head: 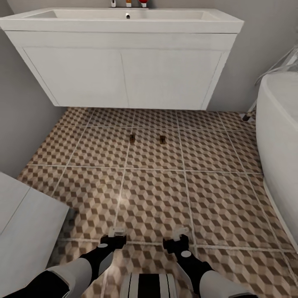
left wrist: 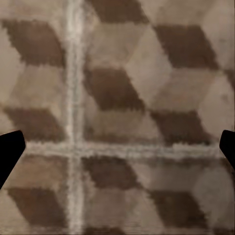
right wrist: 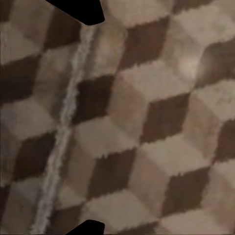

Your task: Take the four mousetraps from the cabinet in the bathroom and place them on the bathroom floor. Make sure all four end up on the same floor surface, and ensure that at least two of them are either under or directly next to the same bathroom sink.

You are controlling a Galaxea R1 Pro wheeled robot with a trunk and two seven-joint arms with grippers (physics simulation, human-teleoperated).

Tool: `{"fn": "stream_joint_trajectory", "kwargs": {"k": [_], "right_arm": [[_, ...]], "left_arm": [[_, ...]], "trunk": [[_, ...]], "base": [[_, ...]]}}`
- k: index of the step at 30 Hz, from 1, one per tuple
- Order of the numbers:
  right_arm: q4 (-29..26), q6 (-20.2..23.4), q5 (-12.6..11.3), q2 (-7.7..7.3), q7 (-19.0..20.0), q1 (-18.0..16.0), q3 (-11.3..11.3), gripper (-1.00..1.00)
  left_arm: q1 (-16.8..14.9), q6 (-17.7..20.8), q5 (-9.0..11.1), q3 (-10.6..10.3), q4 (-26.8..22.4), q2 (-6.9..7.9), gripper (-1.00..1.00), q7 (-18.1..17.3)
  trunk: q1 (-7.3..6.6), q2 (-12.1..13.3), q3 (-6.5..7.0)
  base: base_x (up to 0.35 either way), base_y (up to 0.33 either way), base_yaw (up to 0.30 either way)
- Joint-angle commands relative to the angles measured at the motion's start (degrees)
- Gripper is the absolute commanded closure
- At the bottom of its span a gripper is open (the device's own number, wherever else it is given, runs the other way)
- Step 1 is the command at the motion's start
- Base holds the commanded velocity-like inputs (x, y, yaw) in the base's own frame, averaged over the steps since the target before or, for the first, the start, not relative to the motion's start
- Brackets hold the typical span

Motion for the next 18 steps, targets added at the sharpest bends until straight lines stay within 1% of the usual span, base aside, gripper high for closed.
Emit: {"fn": "stream_joint_trajectory", "kwargs": {"k": [1, 4, 7, 18], "right_arm": [[0.1, 0.0, 0.3, 0.00, -0.5, 0.0, 0.4, -1.00], [0.1, 0.0, 0.3, 0.00, -0.5, 0.0, 0.4, -1.00], [0.1, 0.0, 0.3, 0.00, -0.5, 0.0, 0.4, -1.00], [0.1, -0.2, 0.3, 0.00, -0.5, 0.0, 0.4, -1.00]], "left_arm": [[0.0, -0.2, 0.4, -0.5, 0.0, -0.02, -1.00, 0.2], [0.0, -0.2, 0.4, -0.5, 0.0, -0.02, -1.00, 0.1], [0.0, -0.2, 0.4, -0.5, 0.0, -0.02, -1.00, 0.1], [0.0, -0.3, 0.3, -0.5, 0.0, 0.08, -1.00, -0.1]], "trunk": [[-0.04, 0.0, -0.03], [-0.04, 0.0, -0.03], [-0.04, 0.0, -0.03], [-0.04, 0.0, -0.03]], "base": [[-0.277, 0.000, 0.000], [-0.195, 0.000, 0.000], [-0.101, 0.000, 0.000], [-0.024, 0.000, 0.000]]}}
